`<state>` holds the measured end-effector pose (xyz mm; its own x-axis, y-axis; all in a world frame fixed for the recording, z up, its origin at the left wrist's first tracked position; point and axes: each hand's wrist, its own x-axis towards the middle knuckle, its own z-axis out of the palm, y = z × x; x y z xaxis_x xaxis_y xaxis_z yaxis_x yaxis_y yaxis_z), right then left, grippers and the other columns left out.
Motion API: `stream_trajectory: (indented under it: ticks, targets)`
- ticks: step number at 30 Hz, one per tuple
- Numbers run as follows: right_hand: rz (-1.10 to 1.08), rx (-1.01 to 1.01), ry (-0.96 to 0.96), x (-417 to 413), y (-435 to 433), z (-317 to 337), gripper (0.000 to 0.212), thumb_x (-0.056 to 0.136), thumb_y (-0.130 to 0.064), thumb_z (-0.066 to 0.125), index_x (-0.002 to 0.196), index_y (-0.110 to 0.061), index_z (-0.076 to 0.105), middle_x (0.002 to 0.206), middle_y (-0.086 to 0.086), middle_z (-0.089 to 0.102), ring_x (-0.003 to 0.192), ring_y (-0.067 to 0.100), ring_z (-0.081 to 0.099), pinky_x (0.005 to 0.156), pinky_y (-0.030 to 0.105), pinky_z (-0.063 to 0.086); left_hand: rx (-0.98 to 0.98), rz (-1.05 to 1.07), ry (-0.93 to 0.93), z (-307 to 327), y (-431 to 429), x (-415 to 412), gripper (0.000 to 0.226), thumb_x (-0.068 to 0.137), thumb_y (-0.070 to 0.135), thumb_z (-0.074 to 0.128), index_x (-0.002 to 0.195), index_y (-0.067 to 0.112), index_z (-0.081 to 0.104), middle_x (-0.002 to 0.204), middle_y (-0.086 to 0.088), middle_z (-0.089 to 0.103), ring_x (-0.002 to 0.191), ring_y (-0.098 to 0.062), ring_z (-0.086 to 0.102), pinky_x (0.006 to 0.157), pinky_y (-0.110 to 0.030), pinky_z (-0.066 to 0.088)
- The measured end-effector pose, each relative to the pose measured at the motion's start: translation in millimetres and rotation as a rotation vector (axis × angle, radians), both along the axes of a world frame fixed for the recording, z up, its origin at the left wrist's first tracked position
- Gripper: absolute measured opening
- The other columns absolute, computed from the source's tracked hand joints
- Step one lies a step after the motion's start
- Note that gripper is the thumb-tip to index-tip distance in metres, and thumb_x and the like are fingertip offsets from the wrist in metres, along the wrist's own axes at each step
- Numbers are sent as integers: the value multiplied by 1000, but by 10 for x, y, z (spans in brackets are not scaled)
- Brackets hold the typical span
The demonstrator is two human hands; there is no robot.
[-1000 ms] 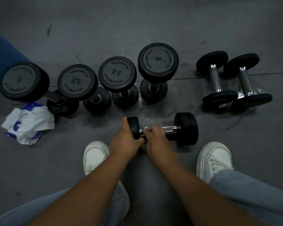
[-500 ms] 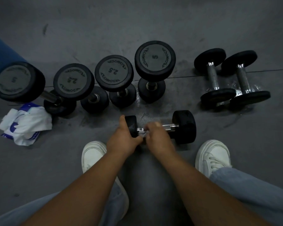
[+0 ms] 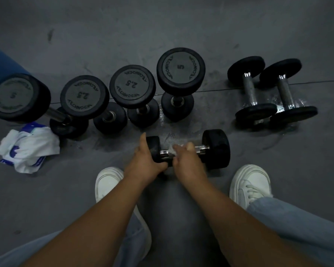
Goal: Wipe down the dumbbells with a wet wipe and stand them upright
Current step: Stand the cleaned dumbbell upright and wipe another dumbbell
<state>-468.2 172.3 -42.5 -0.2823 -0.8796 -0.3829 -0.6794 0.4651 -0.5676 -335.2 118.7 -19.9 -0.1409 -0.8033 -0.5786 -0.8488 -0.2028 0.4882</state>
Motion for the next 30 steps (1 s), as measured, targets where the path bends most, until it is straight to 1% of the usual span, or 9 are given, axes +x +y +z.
stream_trajectory:
  ticks: [3, 7, 11, 14, 18, 21, 25, 28, 30]
  targets:
    - [-25, -30, 106, -143, 27, -25, 32, 95, -23, 50, 125, -27, 60, 115, 3, 49, 95, 27, 61, 79, 37, 52, -142, 134, 42, 11, 169, -50, 109, 68, 34, 85, 150, 30, 13, 147, -2, 42, 127, -24, 51, 97, -39, 46]
    - [-361, -68, 80, 13, 164, 21, 31, 98, -25, 48, 127, -24, 59, 120, 1, 52, 96, 25, 61, 82, 35, 51, -232, 193, 10, -35, 350, -134, 97, 77, 34, 79, 151, 28, 16, 142, -3, 49, 121, -29, 56, 89, -41, 47]
    - [-2, -50, 31, 70, 86, 10, 28, 101, -25, 38, 124, -21, 54, 116, 6, 51, 95, 30, 58, 77, 35, 48, -134, 61, 13, -56, 270, -56, 115, 69, 31, 82, 154, 27, 4, 148, -7, 37, 123, -31, 52, 93, -48, 50]
    - [-207, -19, 156, -180, 52, 26, 28, 100, -28, 40, 123, -27, 56, 116, 6, 52, 90, 34, 63, 74, 39, 50, -95, 19, -14, -34, 229, -45, 118, 66, 26, 80, 154, 27, 2, 150, -7, 33, 125, -31, 51, 96, -48, 49]
    - [70, 23, 98, 69, 8, 121, 29, 99, -30, 41, 126, -27, 51, 121, 4, 48, 97, 33, 62, 76, 39, 49, -99, 38, 3, -37, 165, -49, 108, 63, 35, 80, 149, 29, 14, 139, -6, 44, 115, -33, 57, 89, -50, 52]
    - [-175, 40, 133, -93, -54, 77, 32, 100, -26, 39, 128, -30, 52, 121, 4, 48, 94, 33, 63, 77, 40, 50, -77, 27, 5, -48, 113, -46, 111, 62, 30, 80, 150, 28, 11, 142, -7, 42, 120, -32, 55, 94, -48, 51]
    - [75, 36, 109, -5, -10, 117, 33, 99, -27, 40, 131, -27, 49, 119, 5, 48, 93, 34, 62, 73, 40, 49, -74, 24, -15, -59, 97, -57, 110, 64, 28, 79, 150, 27, 10, 142, -10, 42, 119, -34, 56, 93, -48, 51]
    - [-156, 46, 161, -173, -57, 74, 29, 99, -26, 39, 123, -25, 56, 116, 7, 49, 92, 35, 63, 74, 40, 50, -64, 19, -13, -59, 90, -50, 112, 64, 28, 79, 150, 27, 9, 142, -9, 42, 119, -34, 55, 94, -49, 50]
    - [-98, 47, 134, -120, -68, 102, 30, 99, -27, 39, 126, -28, 53, 119, 6, 48, 94, 34, 63, 75, 39, 49, -76, 25, -20, -58, 83, -53, 110, 63, 28, 79, 150, 26, 11, 139, -10, 44, 117, -35, 56, 93, -49, 51]
